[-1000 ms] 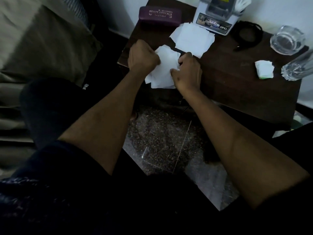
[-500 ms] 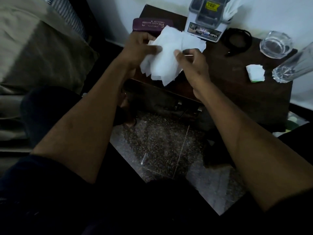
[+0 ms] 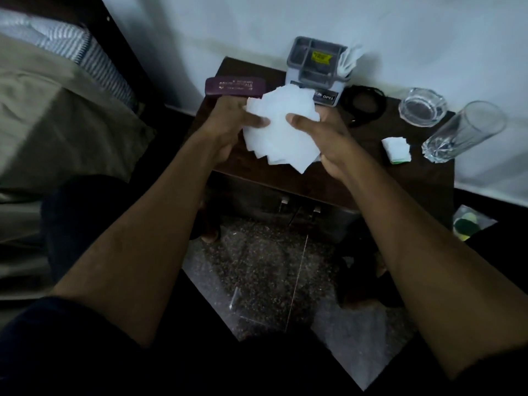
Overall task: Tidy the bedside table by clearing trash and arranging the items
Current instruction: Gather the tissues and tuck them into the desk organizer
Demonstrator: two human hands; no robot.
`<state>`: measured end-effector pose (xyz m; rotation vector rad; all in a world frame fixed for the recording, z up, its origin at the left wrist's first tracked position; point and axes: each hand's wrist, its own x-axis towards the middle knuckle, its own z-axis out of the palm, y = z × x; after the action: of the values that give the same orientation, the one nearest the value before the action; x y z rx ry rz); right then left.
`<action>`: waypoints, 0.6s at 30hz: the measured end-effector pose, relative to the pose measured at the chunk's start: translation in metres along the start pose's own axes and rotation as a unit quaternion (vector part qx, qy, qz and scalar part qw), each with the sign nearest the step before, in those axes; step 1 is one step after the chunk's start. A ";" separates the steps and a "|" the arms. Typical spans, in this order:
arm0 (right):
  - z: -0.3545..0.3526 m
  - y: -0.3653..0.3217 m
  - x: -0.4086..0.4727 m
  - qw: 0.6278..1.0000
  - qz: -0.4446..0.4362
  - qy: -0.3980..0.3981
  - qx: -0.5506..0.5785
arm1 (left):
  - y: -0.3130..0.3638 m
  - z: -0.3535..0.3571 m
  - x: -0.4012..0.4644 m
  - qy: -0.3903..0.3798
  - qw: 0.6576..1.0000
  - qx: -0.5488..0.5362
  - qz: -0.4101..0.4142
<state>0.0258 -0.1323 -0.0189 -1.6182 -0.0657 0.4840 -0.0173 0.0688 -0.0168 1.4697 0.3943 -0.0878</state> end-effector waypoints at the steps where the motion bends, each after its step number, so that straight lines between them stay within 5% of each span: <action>1: -0.002 0.000 0.000 1.000 0.004 -0.006 -0.003 | 0.000 0.002 0.000 -0.002 1.000 -0.003 0.002; 11: -0.025 -0.021 0.003 0.998 -0.047 -0.046 0.005 | 0.025 0.008 0.011 -0.061 0.998 0.000 0.025; 18: -0.041 -0.035 0.006 0.979 0.001 -0.089 0.184 | 0.038 0.002 0.019 -0.069 0.996 -0.003 0.060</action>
<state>0.0541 -0.1648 0.0139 -1.2106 -0.1026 0.6050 0.0122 0.0746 0.0129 1.4675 0.1933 -0.0924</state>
